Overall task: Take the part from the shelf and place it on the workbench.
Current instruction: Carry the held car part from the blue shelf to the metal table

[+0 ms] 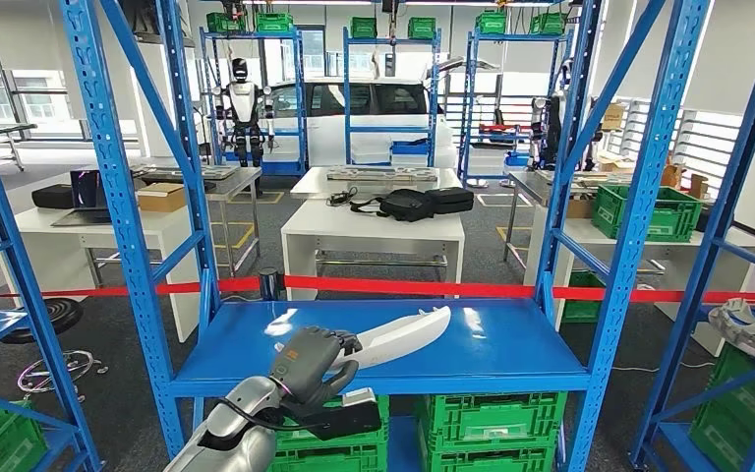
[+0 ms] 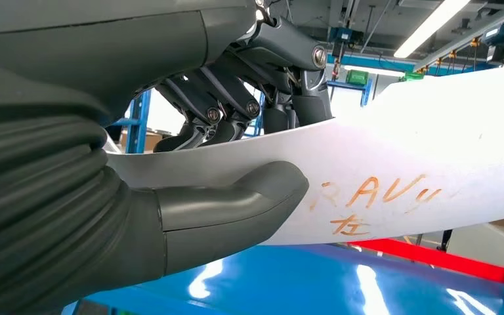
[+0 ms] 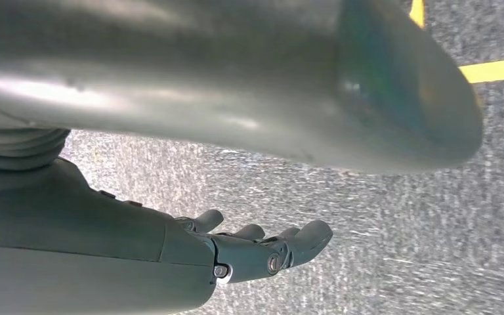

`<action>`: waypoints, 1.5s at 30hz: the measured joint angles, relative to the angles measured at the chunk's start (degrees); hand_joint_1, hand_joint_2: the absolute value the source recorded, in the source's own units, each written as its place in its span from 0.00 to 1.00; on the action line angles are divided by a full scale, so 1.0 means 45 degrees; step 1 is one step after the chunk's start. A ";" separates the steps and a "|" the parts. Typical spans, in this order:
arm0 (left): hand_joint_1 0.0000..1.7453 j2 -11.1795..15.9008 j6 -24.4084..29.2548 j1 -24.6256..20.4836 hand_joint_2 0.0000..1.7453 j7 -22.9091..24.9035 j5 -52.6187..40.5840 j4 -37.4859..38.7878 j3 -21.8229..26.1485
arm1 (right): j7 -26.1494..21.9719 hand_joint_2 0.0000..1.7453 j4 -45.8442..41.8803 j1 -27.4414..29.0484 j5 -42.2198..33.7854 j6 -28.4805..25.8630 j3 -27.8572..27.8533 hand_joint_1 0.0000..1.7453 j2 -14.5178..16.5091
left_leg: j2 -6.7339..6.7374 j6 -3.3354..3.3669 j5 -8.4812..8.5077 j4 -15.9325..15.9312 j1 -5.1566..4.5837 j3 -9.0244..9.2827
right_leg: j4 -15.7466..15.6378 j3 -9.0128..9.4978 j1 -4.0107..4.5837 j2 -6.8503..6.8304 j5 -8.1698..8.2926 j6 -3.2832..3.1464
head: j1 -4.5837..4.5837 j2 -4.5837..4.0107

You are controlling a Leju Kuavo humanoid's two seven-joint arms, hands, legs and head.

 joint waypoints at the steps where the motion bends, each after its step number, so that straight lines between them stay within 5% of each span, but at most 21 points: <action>1: 1.00 0.0010 -0.0007 0.0022 1.00 0.0001 0.0000 0.0002 0.0000 | 0.0000 0.00 0.0000 0.0001 0.0007 0.0004 0.0000 0.00 -0.0001 | -0.0001 -0.0010 0.0075 0.0038 -0.0010 -0.0135 | 0.0186 0.0063 0.0009 -0.0001 -0.0065 -0.0008 | 0.0002 0.0000; 6: 1.00 0.0062 -0.0015 0.0042 1.00 0.0000 0.0000 -0.0032 0.0000 | 0.0001 0.00 0.0000 -0.0053 0.0043 0.0016 0.0004 0.00 -0.0003 | 0.0004 -0.0235 0.0326 0.0289 -0.0051 -0.0584 | -0.3099 0.2271 0.0085 0.0005 0.0839 -0.0241 | 0.0006 -0.0001; 10: 1.00 0.0078 -0.0027 0.0036 1.00 0.0000 0.0000 -0.0041 0.0000 | 0.0004 0.00 0.0000 -0.0068 0.0065 0.0021 0.0010 0.00 0.0004 | 0.0001 -0.0549 0.0428 0.0305 -0.0041 -0.0708 | -0.3321 0.2199 0.0108 0.0020 0.1133 -0.0584 | -0.0002 0.0000; 12: 1.00 0.0106 -0.0039 0.0027 1.00 0.0006 0.0000 -0.0039 0.0000 | 0.0004 0.00 0.0000 -0.0072 0.0068 0.0022 0.0012 0.00 0.0012 | -0.0022 -0.0708 -0.0249 0.1128 -0.0008 -0.1058 | -0.3387 0.2074 0.0060 -0.0002 0.1323 -0.0736 | -0.0019 -0.0001; 14: 1.00 0.0126 -0.0050 0.0032 1.00 0.0007 0.0000 -0.0030 -0.0001 | 0.0005 0.00 0.0000 -0.0072 0.0073 0.0023 0.0017 0.00 0.0012 | -0.0033 -0.0845 -0.1298 0.2784 0.0043 -0.1629 | -0.3387 0.1864 0.0059 -0.0012 0.1489 -0.0791 | -0.0032 -0.0001; 16: 1.00 0.0131 -0.0072 0.0062 1.00 0.0007 0.0000 -0.0015 -0.0002 | 0.0005 0.00 0.0000 -0.0070 0.0075 0.0023 0.0024 0.00 0.0010 | -0.0032 -0.0897 -0.1759 0.3748 0.0072 -0.1791 | -0.3380 0.1627 0.0061 -0.0015 0.1667 -0.0780 | -0.0032 0.0000; 17: 1.00 0.0130 -0.0083 0.0072 1.00 0.0007 0.0000 -0.0011 -0.0001 | 0.0005 0.00 0.0000 -0.0069 0.0076 0.0023 0.0032 0.00 0.0009 | -0.0032 -0.0881 -0.1653 0.3510 0.0077 -0.1503 | -0.3378 0.1518 0.0061 -0.0009 0.1757 -0.0764 | -0.0032 0.0000; 21: 1.00 0.0113 -0.0108 0.0009 1.00 0.0007 0.0000 -0.0078 -0.0001 | 0.0004 0.00 0.0000 -0.0067 0.0078 0.0022 0.0070 0.00 0.0014 | -0.0040 -0.0605 -0.0858 0.0377 0.0001 0.0557 | -0.3383 0.1255 0.0081 0.0021 0.2070 -0.0582 | -0.0035 -0.0001; 25: 1.00 0.0083 -0.0171 -0.0045 1.00 -0.0010 0.0000 -0.0098 -0.0005 | 0.0001 0.00 0.0000 -0.0063 0.0077 0.0021 0.0078 0.00 0.0014 | -0.0044 -0.0255 -0.0557 -0.0001 -0.0070 0.0570 | -0.3466 0.1167 0.0051 0.0018 0.2280 -0.0228 | -0.0029 0.0000; 27: 1.00 0.0047 -0.0182 -0.0065 1.00 -0.0025 0.0002 -0.0098 -0.0005 | 0.0004 0.00 0.0000 -0.0056 0.0075 0.0021 0.0078 0.00 0.0024 | -0.0017 -0.0089 -0.0305 -0.0113 -0.0008 0.0470 | -0.2866 0.0896 0.0039 0.0021 0.1733 -0.0101 | -0.0016 0.0000; 29: 1.00 0.0017 -0.0182 -0.0073 1.00 -0.0047 0.0007 -0.0069 -0.0007 | 0.0002 0.00 0.0000 -0.0055 0.0074 0.0021 0.0078 0.00 0.0023 | 0.0002 -0.0002 -0.0113 -0.0110 0.0002 0.0242 | -0.1235 0.0307 0.0043 0.0019 0.0634 -0.0021 | -0.0005 0.0000; 31: 1.00 0.0010 -0.0182 -0.0057 1.00 -0.0075 0.0022 -0.0007 -0.0010 | 0.0002 0.00 0.0000 -0.0051 0.0073 0.0017 0.0078 0.00 0.0012 | 0.0011 -0.0002 0.0051 -0.0047 -0.0014 -0.0041 | 0.0054 -0.0018 0.0052 0.0021 -0.0003 0.0016 | 0.0000 -0.0001; 32: 1.00 0.0008 -0.0182 -0.0048 1.00 -0.0089 0.0032 0.0017 -0.0010 | 0.0004 0.00 0.0000 -0.0047 0.0073 0.0017 0.0078 0.00 0.0011 | 0.0012 -0.0021 0.0119 -0.0002 -0.0012 -0.0171 | 0.0013 0.0174 0.0056 0.0019 0.0024 0.0016 | 0.0004 -0.0001; 35: 1.00 0.0005 -0.0164 -0.0047 1.00 -0.0110 0.0052 0.0030 -0.0010 | 0.0000 0.00 0.0000 -0.0064 0.0071 0.0015 0.0078 0.00 0.0013 | 0.0012 -0.0144 0.0250 0.0201 -0.0015 -0.0476 | -0.2345 0.1820 0.0071 0.0015 0.0674 -0.0055 | 0.0008 0.0000; 37: 1.00 -0.0002 -0.0138 -0.0054 1.00 -0.0114 0.0064 0.0028 -0.0011 | 0.0000 0.00 0.0000 -0.0079 0.0069 0.0006 0.0078 0.00 0.0012 | 0.0010 -0.0275 0.0328 0.0280 -0.0053 -0.0579 | -0.3249 0.2325 0.0103 0.0039 0.0847 -0.0222 | 0.0007 0.0000; 41: 1.00 0.0017 -0.0114 -0.0056 1.00 -0.0087 0.0067 0.0034 -0.0015 | 0.0000 0.00 0.0000 -0.0073 0.0071 -0.0006 0.0078 0.00 0.0016 | -0.0008 -0.0604 0.0301 0.0401 -0.0025 -0.0735 | -0.3317 0.2183 0.0105 0.0038 0.1127 -0.0633 | -0.0005 -0.0001; 45: 1.00 0.0092 -0.0089 -0.0024 1.00 -0.0142 0.0046 0.0060 -0.0023 | -0.0003 0.00 0.0000 -0.0065 0.0077 -0.0018 0.0078 0.00 0.0013 | -0.0025 -0.0870 -0.1376 0.3198 0.0040 -0.1828 | -0.3363 0.1884 0.0069 0.0013 0.1395 -0.0813 | -0.0032 -0.0001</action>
